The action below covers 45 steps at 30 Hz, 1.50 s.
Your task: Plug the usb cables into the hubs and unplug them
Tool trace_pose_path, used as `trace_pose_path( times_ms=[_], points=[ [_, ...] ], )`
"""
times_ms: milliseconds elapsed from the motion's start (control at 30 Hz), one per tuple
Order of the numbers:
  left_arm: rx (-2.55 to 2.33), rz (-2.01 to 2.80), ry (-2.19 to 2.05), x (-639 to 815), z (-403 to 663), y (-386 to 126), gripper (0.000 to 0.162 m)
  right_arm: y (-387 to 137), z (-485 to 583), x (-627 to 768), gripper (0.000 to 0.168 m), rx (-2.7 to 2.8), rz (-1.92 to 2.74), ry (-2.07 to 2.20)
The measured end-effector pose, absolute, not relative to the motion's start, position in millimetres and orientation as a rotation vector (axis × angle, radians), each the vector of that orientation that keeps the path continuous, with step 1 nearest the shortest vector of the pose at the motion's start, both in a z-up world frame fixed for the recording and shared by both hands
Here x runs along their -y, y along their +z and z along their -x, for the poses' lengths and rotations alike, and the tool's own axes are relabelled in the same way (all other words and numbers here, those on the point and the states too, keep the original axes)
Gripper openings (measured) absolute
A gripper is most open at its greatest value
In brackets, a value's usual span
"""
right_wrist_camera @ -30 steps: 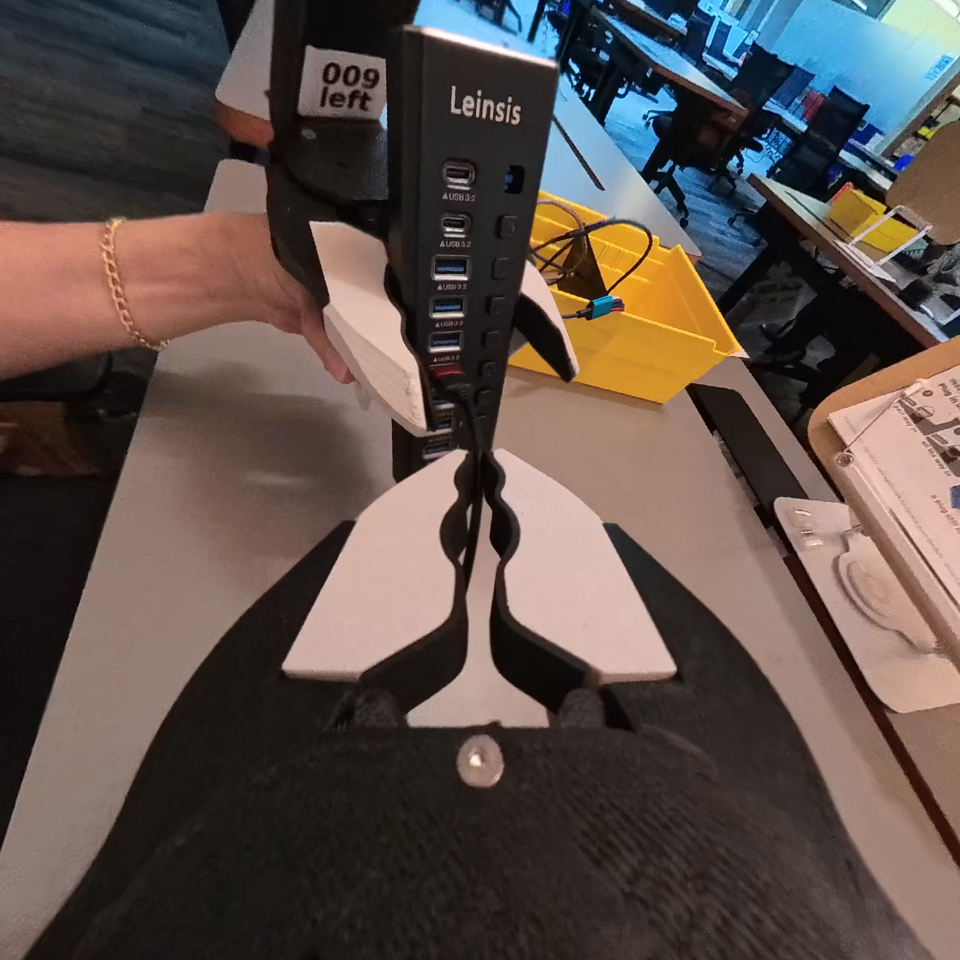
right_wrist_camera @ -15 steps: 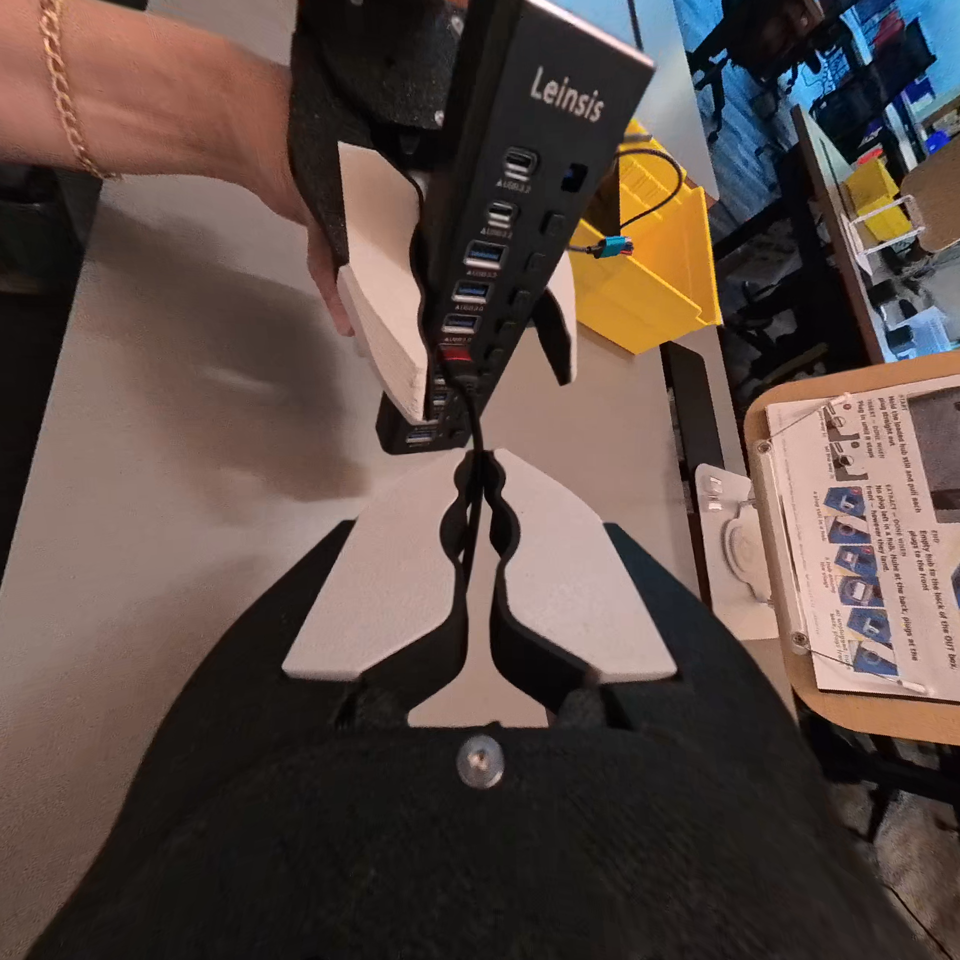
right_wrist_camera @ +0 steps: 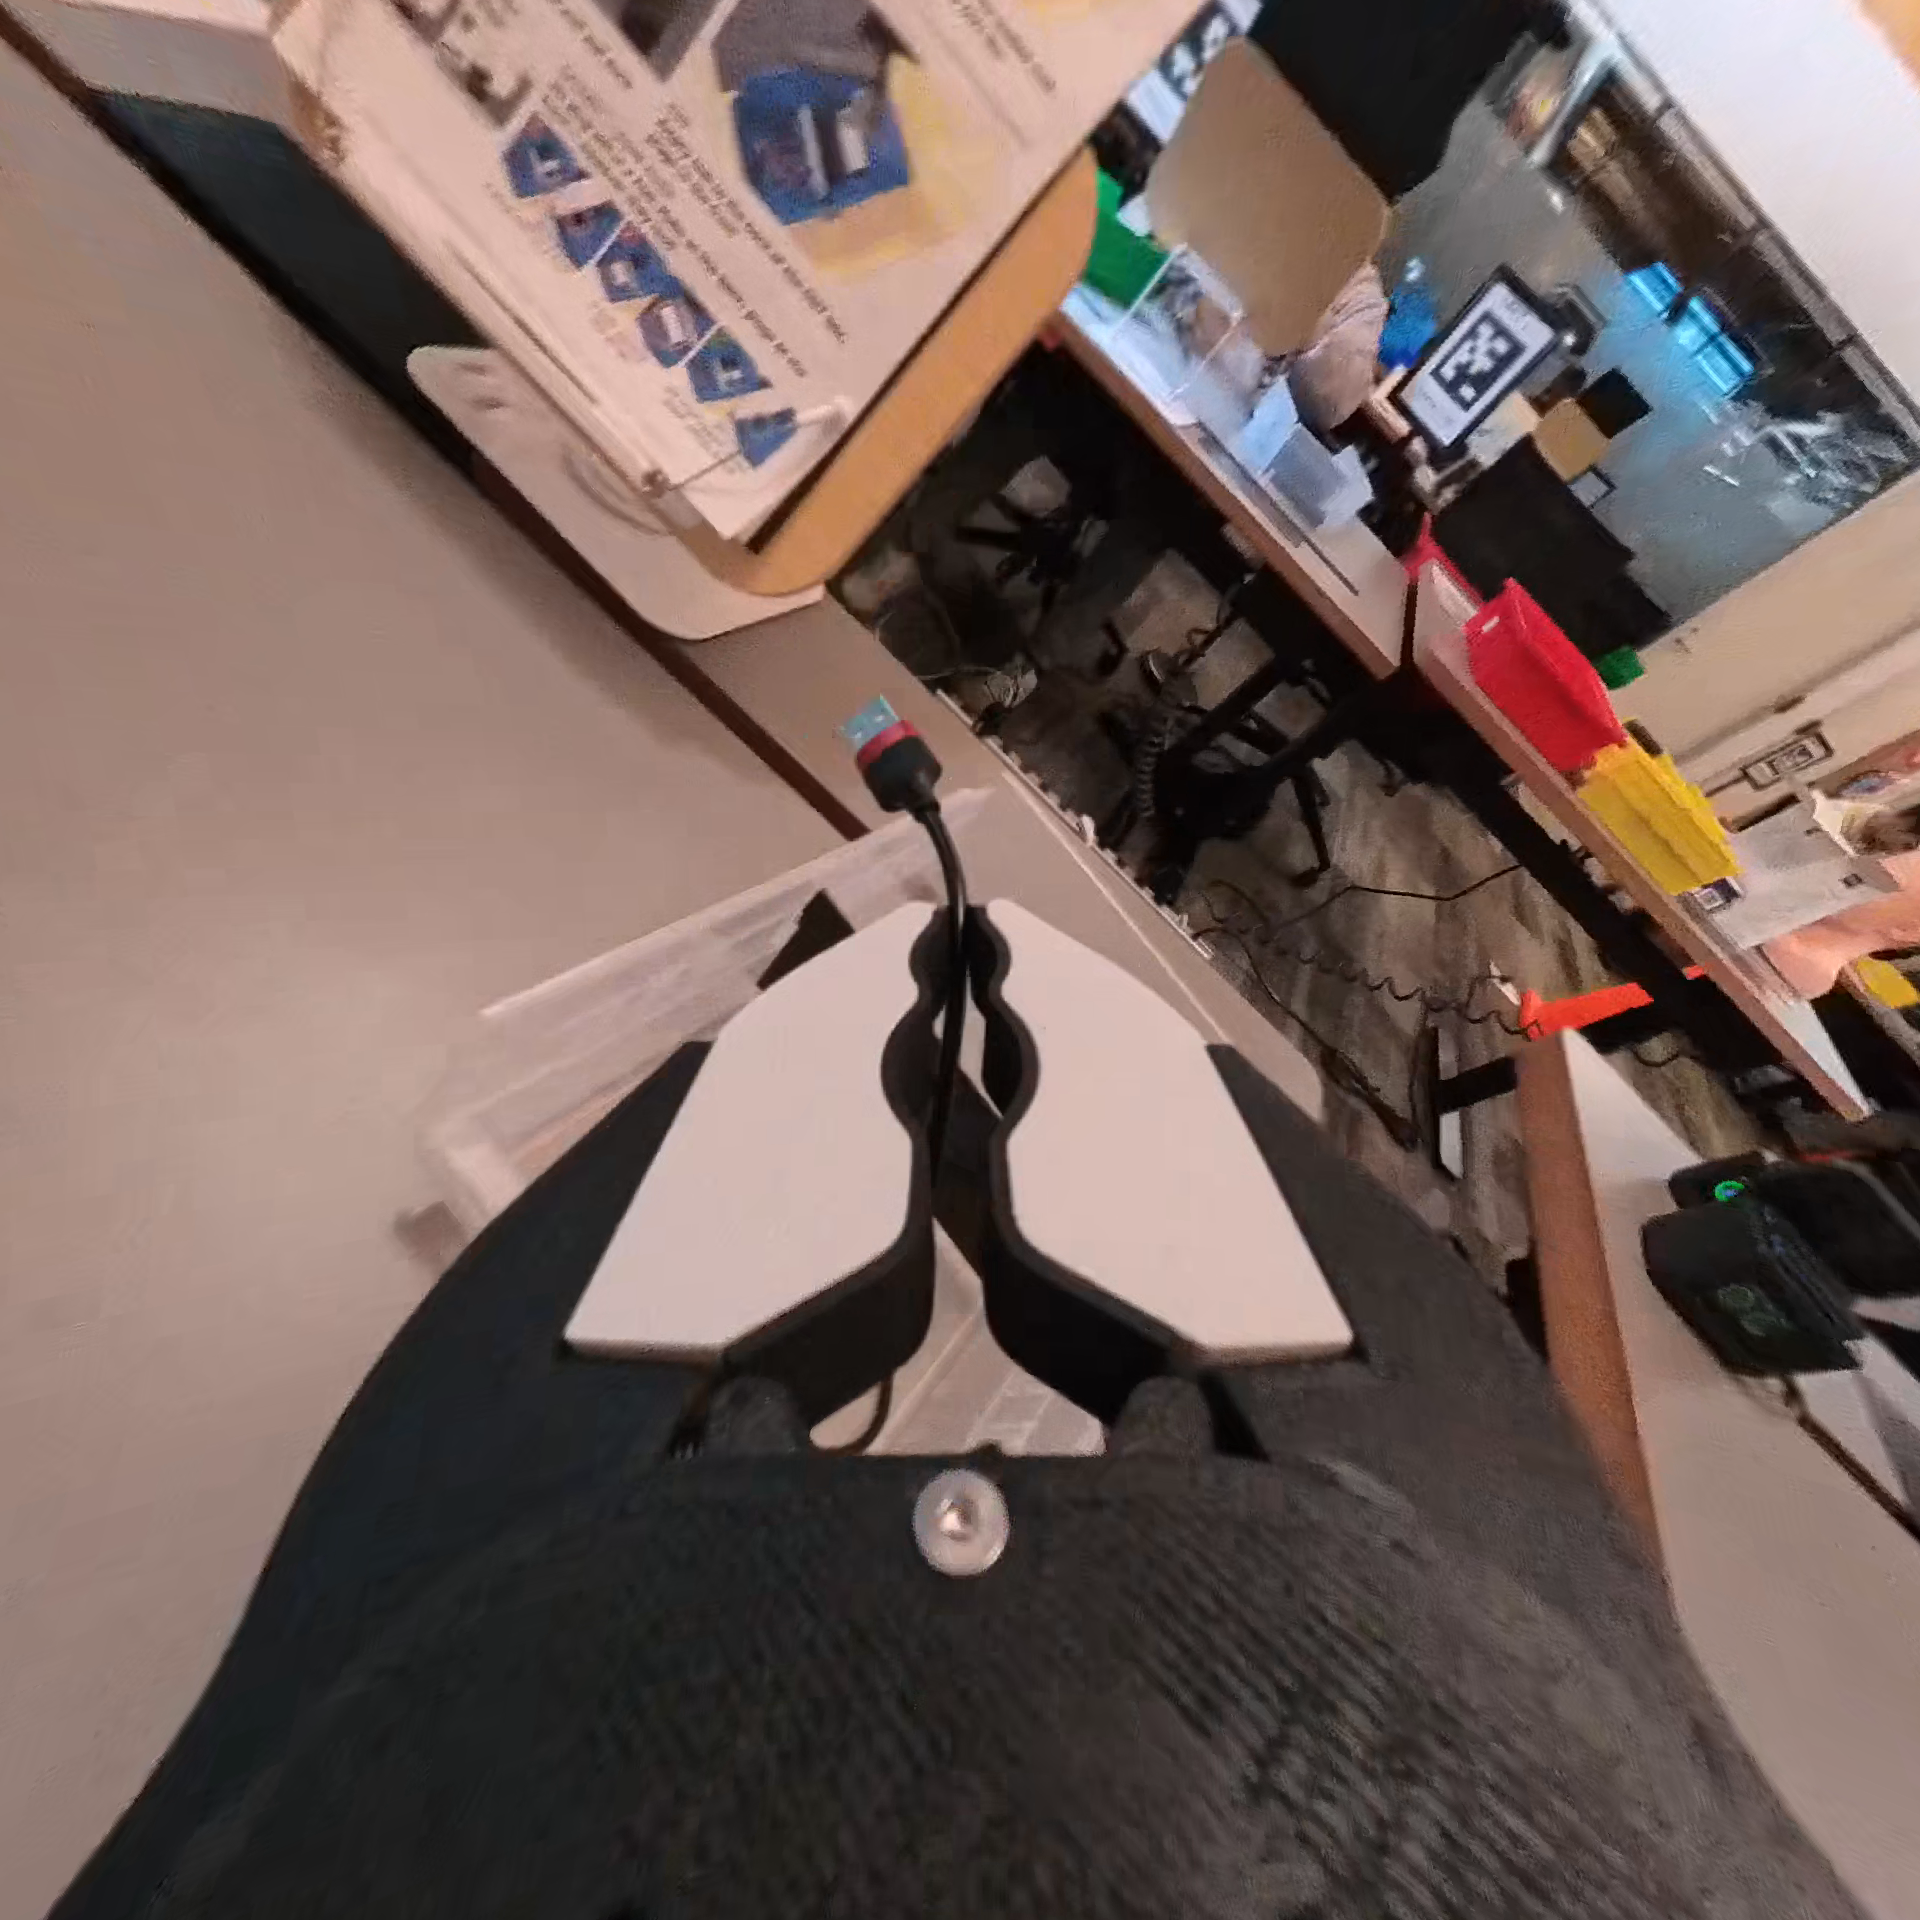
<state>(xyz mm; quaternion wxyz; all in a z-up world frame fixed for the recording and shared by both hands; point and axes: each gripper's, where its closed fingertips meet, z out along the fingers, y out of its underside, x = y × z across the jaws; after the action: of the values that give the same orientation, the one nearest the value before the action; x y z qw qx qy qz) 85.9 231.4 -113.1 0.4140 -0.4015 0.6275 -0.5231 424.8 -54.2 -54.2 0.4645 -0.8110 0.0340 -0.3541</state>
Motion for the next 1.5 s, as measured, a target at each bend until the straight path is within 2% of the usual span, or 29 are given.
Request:
trace_pose_path(
  times_ms=[100,200,267,333,367,433,500,600,733,867,1033,1233,1400,1500],
  points=[
    [-1.615,1.004,-1.318,-223.2,-90.7,-119.4,0.073,-90.3,-442.2,55.3,0.003,-0.232,1.941,-0.564],
    [-1.631,0.993,-1.336,-216.6,-92.5,-119.7,0.073,-138.5,-461.7,58.8,0.003,-0.214,2.022,-0.666],
    [-1.632,0.990,-1.352,-213.6,-92.8,-119.1,0.073,-178.3,-456.9,54.4,0.004,-0.224,2.156,-0.543],
    [-1.640,0.991,-1.356,-212.3,-92.9,-120.2,0.073,-199.6,-451.3,50.7,0.022,-0.248,2.234,-0.459],
    [-1.643,0.994,-1.356,-212.1,-93.0,-121.3,0.072,-199.8,-452.3,50.8,0.037,-0.271,2.247,-0.480],
    [-1.645,1.001,-1.362,-211.8,-93.6,-122.8,0.072,-181.5,-453.2,47.6,0.074,-0.339,2.196,-0.547],
    [-1.641,1.006,-1.404,-209.4,-94.0,-122.3,0.072,-152.1,-430.2,33.5,0.089,-0.313,2.125,-0.540],
    [-1.599,1.002,-1.537,-202.3,-95.6,-116.1,0.073,-122.6,-336.8,-21.2,0.088,-0.061,1.989,-0.316],
    [-1.546,0.960,-1.750,-185.3,-96.2,-105.6,0.073,-150.2,-177.6,-91.4,0.090,0.248,1.953,0.142],
    [-1.576,0.926,-1.796,-170.5,-96.2,-105.5,0.073,-171.6,-90.8,-145.4,0.094,0.401,1.910,0.224],
    [-1.679,0.852,-1.781,-151.7,-91.8,-106.5,0.073,-169.2,-57.3,-187.6,0.096,0.507,1.845,0.221],
    [-1.731,0.793,-1.764,-140.8,-90.0,-108.3,0.072,-170.5,-45.4,-200.8,0.076,0.575,1.805,0.195],
    [-1.774,0.767,-1.699,-139.8,-87.7,-110.9,0.073,-169.2,-45.0,-202.0,0.074,0.556,1.753,0.181],
    [-1.707,0.794,-1.618,-148.0,-91.4,-103.9,0.085,-168.9,-58.6,-202.1,0.074,0.530,1.748,0.090]
  ],
)
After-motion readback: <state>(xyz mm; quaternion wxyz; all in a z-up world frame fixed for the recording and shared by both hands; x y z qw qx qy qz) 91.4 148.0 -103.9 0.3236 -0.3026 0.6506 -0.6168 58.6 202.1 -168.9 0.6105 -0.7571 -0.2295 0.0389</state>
